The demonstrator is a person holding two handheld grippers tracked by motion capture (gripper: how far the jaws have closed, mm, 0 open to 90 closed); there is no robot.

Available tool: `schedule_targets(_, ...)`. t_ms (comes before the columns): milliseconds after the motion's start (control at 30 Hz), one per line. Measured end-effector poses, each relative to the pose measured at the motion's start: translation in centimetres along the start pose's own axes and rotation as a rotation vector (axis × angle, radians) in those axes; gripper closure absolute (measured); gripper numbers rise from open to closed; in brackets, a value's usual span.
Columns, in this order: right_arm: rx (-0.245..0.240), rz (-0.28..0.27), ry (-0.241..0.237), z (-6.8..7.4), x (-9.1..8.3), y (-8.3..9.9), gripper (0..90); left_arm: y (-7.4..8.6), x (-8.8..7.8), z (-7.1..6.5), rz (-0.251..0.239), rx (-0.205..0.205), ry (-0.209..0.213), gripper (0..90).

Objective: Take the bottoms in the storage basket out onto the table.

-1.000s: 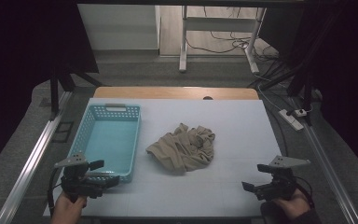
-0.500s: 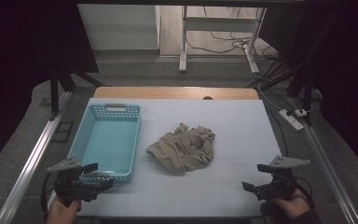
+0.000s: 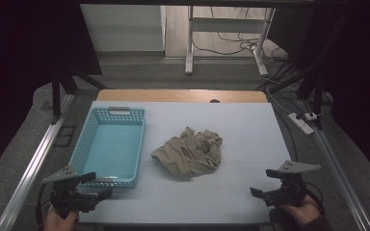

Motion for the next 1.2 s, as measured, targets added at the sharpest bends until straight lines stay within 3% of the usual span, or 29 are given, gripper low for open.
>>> schedule_targets(267,-0.001,0.001,0.001,0.0,0.0,0.0,2.2,0.8,-0.4,-0.1,0.016,-0.015,-0.006,0.0)
schedule_targets(500,-0.002,0.003,0.0,0.0,0.0,0.0,2.2,1.6,-1.3,-0.1,-0.009,-0.032,-0.018,0.0)
schedule_targets(1200,0.0,0.004,0.003,0.0,0.0,0.0,2.2,3.7,-3.6,-0.4,-0.033,-0.053,-0.102,0.0)
Point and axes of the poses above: each handheld gripper's, and its own axes: x roughly forward along the jaws, y roughly out of its underside, z roughly to its left, the point moved 3 cm from there along x, roughly forward along the jaws, and after that the axes turned 12 degrees about y, right-handed, at the moved point
